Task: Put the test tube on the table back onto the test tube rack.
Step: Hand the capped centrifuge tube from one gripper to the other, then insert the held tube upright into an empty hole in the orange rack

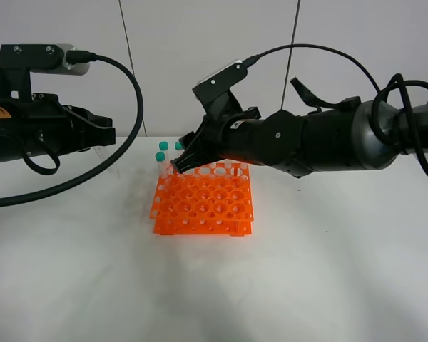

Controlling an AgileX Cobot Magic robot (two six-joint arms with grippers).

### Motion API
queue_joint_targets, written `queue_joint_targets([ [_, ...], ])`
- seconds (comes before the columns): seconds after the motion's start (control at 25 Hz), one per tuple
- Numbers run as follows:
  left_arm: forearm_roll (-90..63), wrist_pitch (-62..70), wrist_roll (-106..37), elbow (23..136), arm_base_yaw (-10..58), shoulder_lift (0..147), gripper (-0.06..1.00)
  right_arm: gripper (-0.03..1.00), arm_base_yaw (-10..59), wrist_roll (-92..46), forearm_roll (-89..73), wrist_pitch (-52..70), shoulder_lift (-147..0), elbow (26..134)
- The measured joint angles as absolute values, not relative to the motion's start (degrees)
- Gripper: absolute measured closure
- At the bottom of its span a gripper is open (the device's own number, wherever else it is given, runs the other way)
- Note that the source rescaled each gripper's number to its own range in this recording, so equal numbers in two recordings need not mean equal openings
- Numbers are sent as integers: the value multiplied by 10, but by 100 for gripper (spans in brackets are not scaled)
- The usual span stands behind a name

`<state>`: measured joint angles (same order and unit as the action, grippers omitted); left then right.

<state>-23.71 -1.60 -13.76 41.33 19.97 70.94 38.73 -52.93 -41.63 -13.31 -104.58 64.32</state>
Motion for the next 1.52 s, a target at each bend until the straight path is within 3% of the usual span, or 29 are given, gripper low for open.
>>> queue_joint_targets([
  [0.32,-237,-15,-138,413,200,709,94,32,315,-529,-477,-49,-1046,643],
  [0.64,-237,-12,-138,413,200,709,94,33,265,-529,-401,0,-1046,643],
  [0.84,-237,-11,-138,413,200,709,94,49,222,-514,-366,24,-1046,643],
  [1.0,-237,-11,-138,413,200,709,94,52,191,-477,-284,67,-1046,643],
  [1.08,-237,-11,-138,413,200,709,94,50,174,-422,-235,81,-1046,643],
  [1.28,-237,-10,-138,413,200,709,94,28,126,-259,-99,113,-1046,643],
  [1.52,-237,-7,-138,413,200,709,94,25,88,-69,7,138,-1046,643],
])
